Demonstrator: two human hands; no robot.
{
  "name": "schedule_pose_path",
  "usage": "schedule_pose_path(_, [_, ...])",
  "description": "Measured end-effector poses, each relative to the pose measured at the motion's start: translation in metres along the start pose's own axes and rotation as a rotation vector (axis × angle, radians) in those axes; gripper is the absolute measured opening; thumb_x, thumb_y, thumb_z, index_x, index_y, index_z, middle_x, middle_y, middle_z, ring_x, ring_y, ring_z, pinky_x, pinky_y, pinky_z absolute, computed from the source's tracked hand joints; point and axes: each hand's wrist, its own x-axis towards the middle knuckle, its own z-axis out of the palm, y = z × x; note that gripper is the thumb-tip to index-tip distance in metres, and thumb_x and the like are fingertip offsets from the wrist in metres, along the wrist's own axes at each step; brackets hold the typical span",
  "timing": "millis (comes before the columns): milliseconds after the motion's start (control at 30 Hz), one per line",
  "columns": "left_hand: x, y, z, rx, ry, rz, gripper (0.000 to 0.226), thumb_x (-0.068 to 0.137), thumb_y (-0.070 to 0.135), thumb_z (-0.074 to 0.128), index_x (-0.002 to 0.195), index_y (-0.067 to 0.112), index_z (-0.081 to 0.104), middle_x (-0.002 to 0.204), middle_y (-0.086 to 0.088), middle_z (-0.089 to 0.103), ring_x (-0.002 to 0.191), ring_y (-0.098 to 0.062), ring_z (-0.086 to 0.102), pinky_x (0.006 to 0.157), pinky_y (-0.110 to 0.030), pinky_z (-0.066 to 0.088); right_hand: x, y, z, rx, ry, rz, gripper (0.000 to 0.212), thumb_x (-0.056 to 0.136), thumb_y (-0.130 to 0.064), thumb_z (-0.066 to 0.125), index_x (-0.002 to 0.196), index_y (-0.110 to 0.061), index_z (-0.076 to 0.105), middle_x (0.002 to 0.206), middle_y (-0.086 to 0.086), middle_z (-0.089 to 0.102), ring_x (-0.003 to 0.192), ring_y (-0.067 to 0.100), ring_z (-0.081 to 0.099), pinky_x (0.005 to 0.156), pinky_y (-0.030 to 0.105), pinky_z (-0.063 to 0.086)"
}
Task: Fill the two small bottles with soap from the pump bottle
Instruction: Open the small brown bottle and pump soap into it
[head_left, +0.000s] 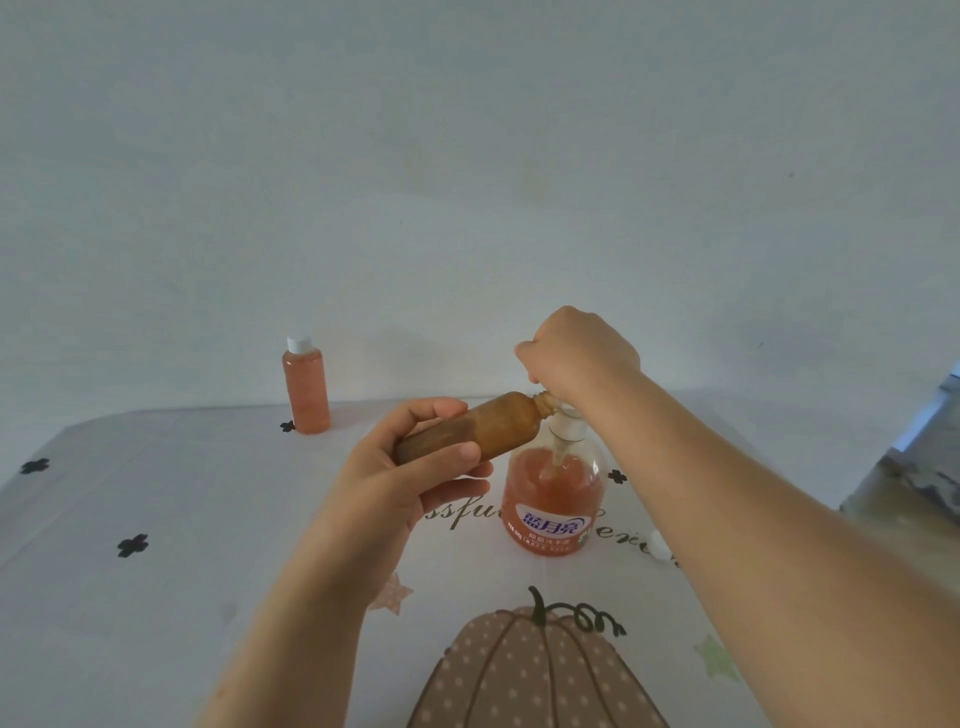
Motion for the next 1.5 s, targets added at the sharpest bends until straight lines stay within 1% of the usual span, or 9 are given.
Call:
schedule_pose_path(133, [-0.002,0.002,0.002,-0.023,-0.008,0.018,0.040,0.069,0.004,0.073,0.108,0.007,0.065,0.098,-0.015,0.072,0.084,-0.035,0.070,0.072,-0.032,0.059,-0.002,-0.002,-0.007,-0.012,0.050,-0.021,0.023,0.090,-0.016,0.051,0.067,-0.014,0.051,0.062,0.000,0.050,0.052,0.019,0.042,0.051,0.024,0.029])
schedule_pose_path(300, [-0.004,0.003,0.005,-0.050,-0.013,0.040,0.040,0.070,0.006,0.072,0.109,0.008,0.064,0.100,-0.016,0.071,0.084,-0.034,0.070,0.073,-0.033,0.058,-0.004,-0.004,-0.016,-0.052,0.108,-0.068,0.035,0.093,-0.017,0.049,0.061,-0.017,0.036,0.057,-0.003,0.036,0.049,0.018,0.032,0.049,0.025,0.023])
schedule_pose_path(400, [-0.004,0.003,0.006,-0.054,-0.015,0.036,0.041,0.071,0.006,0.071,0.111,0.007,0.064,0.101,-0.015,0.072,0.085,-0.034,0.070,0.073,-0.033,0.058,-0.004,-0.004,-0.015,-0.045,0.097,-0.061,0.034,0.093,-0.017,0.050,0.061,-0.017,0.038,0.058,-0.002,0.038,0.049,0.018,0.033,0.049,0.025,0.024])
schedule_pose_path(567, [-0.005,0.003,0.006,-0.049,-0.016,0.026,0.043,0.071,0.006,0.072,0.113,0.005,0.063,0.101,-0.015,0.072,0.084,-0.034,0.070,0.073,-0.033,0.059,0.000,-0.006,-0.013,-0.021,0.027,-0.036,0.019,0.090,-0.017,0.052,0.075,-0.014,0.061,0.068,0.001,0.058,0.056,0.019,0.050,0.052,0.024,0.034])
schedule_pose_path(833, [0.000,0.001,0.002,-0.031,0.022,-0.014,0.039,0.066,0.003,0.074,0.104,0.006,0.066,0.091,-0.012,0.072,0.077,-0.035,0.069,0.072,-0.036,0.061,0.002,-0.002,0.000,-0.014,-0.023,0.007,0.016,0.089,-0.018,0.053,0.080,-0.013,0.065,0.077,0.002,0.065,0.060,0.020,0.052,0.053,0.024,0.033])
schedule_pose_path(1000, [-0.002,0.002,0.003,-0.021,0.025,-0.021,0.040,0.066,0.003,0.076,0.105,0.006,0.066,0.095,-0.012,0.072,0.079,-0.036,0.069,0.072,-0.034,0.060,0.000,-0.001,-0.001,0.010,-0.016,0.003,0.017,0.090,-0.017,0.052,0.075,-0.013,0.060,0.073,0.002,0.062,0.058,0.019,0.050,0.052,0.024,0.033])
schedule_pose_path(1133, [-0.004,0.003,0.004,-0.052,0.002,-0.010,0.044,0.068,0.005,0.071,0.111,0.003,0.063,0.099,-0.015,0.071,0.082,-0.035,0.069,0.074,-0.035,0.060,-0.003,-0.003,-0.008,-0.001,0.041,-0.029,0.029,0.091,-0.017,0.051,0.063,-0.015,0.045,0.060,-0.001,0.045,0.050,0.018,0.038,0.050,0.024,0.027])
schedule_pose_path(1267, [-0.005,0.004,0.005,-0.067,-0.018,0.002,0.044,0.070,0.006,0.071,0.114,0.004,0.062,0.106,-0.018,0.070,0.084,-0.034,0.069,0.075,-0.035,0.059,-0.004,-0.005,-0.016,-0.060,0.050,-0.076,0.032,0.094,-0.019,0.050,0.063,-0.016,0.042,0.061,-0.001,0.042,0.052,0.018,0.037,0.051,0.025,0.026])
schedule_pose_path(1500, [-0.005,0.004,0.005,-0.046,-0.005,0.004,0.044,0.069,0.007,0.072,0.112,0.006,0.063,0.104,-0.016,0.071,0.084,-0.034,0.070,0.075,-0.035,0.060,-0.003,-0.007,-0.015,-0.069,0.050,-0.057,0.032,0.091,-0.013,0.050,0.062,-0.016,0.036,0.060,-0.001,0.038,0.051,0.019,0.033,0.049,0.026,0.024])
